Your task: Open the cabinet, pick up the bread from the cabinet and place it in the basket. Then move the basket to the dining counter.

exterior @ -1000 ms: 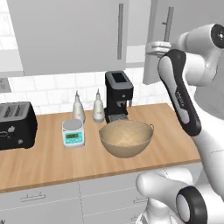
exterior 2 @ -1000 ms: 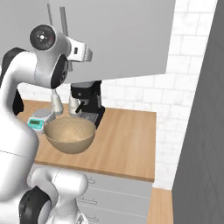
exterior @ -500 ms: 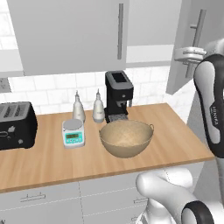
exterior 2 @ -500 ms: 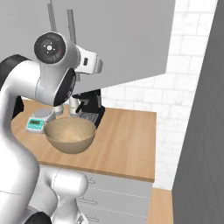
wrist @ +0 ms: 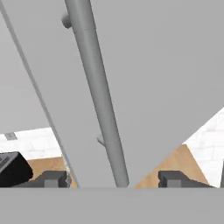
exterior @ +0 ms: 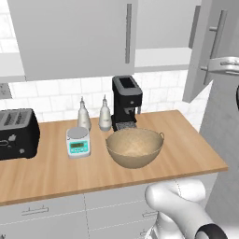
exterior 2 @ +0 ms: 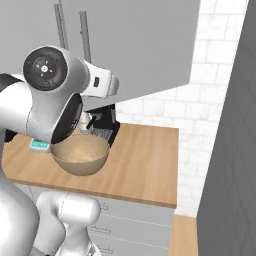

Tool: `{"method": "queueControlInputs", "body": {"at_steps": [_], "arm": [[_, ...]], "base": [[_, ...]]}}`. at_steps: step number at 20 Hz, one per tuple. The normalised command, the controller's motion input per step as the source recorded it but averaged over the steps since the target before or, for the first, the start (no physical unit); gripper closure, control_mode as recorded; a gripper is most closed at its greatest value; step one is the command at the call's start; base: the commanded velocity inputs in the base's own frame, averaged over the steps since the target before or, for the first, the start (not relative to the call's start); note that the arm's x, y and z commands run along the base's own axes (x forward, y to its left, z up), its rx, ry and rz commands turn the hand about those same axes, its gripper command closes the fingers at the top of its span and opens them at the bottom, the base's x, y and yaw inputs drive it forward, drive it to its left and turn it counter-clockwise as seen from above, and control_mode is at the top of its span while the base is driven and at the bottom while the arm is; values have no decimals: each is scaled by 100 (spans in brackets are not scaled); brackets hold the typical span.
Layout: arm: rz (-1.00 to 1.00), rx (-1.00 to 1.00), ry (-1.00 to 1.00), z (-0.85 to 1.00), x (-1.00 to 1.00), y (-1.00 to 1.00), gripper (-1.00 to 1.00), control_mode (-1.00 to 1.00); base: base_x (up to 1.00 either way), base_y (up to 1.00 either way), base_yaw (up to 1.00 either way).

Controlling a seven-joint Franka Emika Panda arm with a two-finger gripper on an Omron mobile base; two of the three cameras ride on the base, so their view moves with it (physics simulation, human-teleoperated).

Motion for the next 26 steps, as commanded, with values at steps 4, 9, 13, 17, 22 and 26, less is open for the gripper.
{"method": "queueControlInputs", "body": {"at_steps": [4, 9, 13, 17, 22, 26], "arm": [[-5, 0, 4, 26, -66, 38, -100, -100], [-13, 6, 12, -7, 19, 100, -100, -100], [-29, 27, 8, -11, 58, 71, -100, -100], [-48, 23, 0, 0, 54, 75, -100, -100], [-43, 24, 0, -3, 49, 29, -100, -100], [-12, 19, -18, -8, 40, -13, -100, -100]], "base": [[0, 0, 0], [0, 0, 0], [0, 0, 0], [0, 0, 0], [0, 0, 0], [0, 0, 0]]}}
